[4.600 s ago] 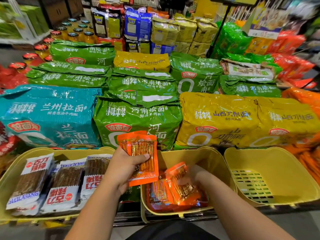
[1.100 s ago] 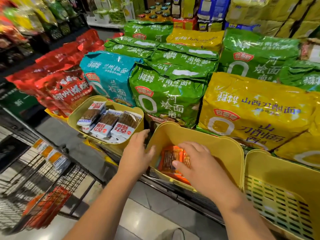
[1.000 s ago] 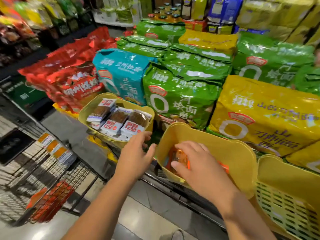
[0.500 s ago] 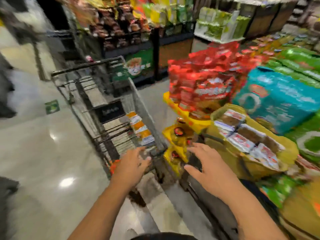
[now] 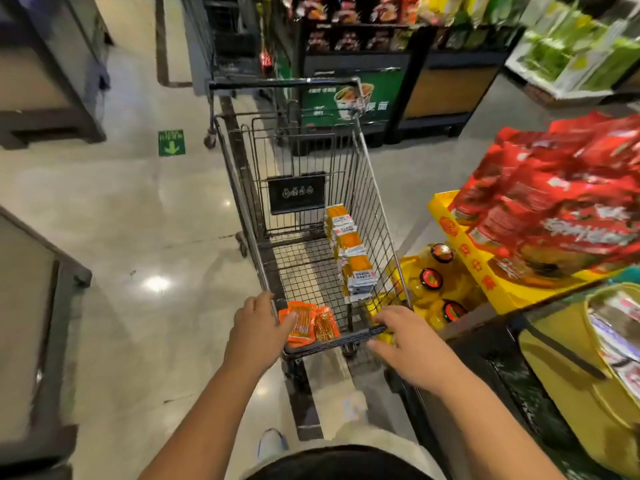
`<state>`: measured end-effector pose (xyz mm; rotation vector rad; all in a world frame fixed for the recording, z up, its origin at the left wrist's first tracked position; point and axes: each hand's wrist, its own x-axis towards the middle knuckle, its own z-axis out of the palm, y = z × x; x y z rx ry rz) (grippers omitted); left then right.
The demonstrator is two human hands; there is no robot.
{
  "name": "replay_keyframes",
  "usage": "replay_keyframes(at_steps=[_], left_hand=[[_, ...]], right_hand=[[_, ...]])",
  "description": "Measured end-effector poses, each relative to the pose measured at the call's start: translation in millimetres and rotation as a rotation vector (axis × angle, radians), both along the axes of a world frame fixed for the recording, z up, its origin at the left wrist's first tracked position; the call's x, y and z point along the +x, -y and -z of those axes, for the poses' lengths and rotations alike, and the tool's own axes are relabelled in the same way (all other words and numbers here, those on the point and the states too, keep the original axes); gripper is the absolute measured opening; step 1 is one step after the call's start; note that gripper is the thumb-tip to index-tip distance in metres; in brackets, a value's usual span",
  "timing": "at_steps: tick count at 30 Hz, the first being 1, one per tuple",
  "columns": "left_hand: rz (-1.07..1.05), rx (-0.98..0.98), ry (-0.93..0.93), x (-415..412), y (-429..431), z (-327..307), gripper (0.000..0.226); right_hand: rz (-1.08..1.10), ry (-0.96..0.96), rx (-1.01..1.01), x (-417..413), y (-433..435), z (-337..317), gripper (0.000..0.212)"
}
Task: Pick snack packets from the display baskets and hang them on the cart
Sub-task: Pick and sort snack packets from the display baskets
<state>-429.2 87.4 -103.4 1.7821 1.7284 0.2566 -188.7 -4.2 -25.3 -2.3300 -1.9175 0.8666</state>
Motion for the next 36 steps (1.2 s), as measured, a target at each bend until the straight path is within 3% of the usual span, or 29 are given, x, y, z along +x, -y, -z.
replay_keyframes(at_steps=[8,15,19,22,28,31,36], left_hand=[[-0.179,-0.151,-0.021,25.4,-52.2,45.7,0.072],[-0.459,-0.263,0.038,58.8,-102.8,96.6,0.075],[-0.669,-0.239,0.169,82.6,-115.6,130.2,0.054],[-0.793,-0.181,0.113,91.9,-112.6,152.5,0.04],[-0.824,-0.106,0.026,93.6,-110.8,168.2,0.037],[-0.823,-0.085,0.043,90.7,-108.1,175.7,0.038],[-0.799,-0.053,0.05,85.0,-102.5,188.1,0.043]], right_hand=[[-0.042,-0.077,-0.191,15.0,-96.6,65.7,0.056],[-0.047,-0.155,-0.485,46.9,-178.6,142.3,0.049],[0.014,-0.237,-0.623,64.6,-215.6,197.9,0.046],[0.102,-0.282,-0.727,73.9,-235.7,251.2,0.053],[0.339,-0.355,-0.866,67.0,-236.9,341.4,0.068],[0.456,-0.405,-0.879,52.6,-226.8,376.4,0.064],[0.527,-0.304,-0.807,23.0,-220.0,404.1,0.081]])
